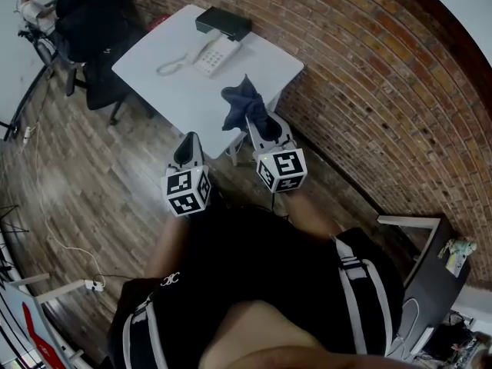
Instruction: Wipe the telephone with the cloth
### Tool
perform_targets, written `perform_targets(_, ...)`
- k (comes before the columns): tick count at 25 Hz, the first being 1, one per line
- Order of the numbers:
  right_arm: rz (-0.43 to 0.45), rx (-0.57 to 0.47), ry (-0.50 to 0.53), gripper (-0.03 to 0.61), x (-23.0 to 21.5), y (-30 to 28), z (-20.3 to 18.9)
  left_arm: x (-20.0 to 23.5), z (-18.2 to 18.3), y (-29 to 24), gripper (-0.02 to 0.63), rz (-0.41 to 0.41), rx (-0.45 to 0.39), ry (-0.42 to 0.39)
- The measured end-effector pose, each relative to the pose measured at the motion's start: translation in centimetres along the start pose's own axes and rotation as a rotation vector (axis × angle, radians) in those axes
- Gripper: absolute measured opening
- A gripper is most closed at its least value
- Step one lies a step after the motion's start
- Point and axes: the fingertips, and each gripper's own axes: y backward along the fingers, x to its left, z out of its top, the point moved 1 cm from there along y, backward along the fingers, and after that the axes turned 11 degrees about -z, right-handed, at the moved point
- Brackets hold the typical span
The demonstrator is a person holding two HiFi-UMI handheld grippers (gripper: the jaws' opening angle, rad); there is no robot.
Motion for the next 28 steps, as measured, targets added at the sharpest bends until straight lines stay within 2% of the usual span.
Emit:
perform_targets(7,0.008,0.029,0.025,0.072,0.6,-3.9,-0.7,3.4,0.4,-2.9,0.006,0.002,-0.013,0.041)
perform_targets(16,-0.013,0.049,0.037,0.072,0.8,-11.9,0.0,9.6,2.7,-8.8,0.006,-0.016,0.019,0.081)
perform_targets(28,-0.112,0.095,0.071,0.072,0.8,-21.9,0.7,17.5,6.0,-16.0,0.008,-0.098,0.053,0.100)
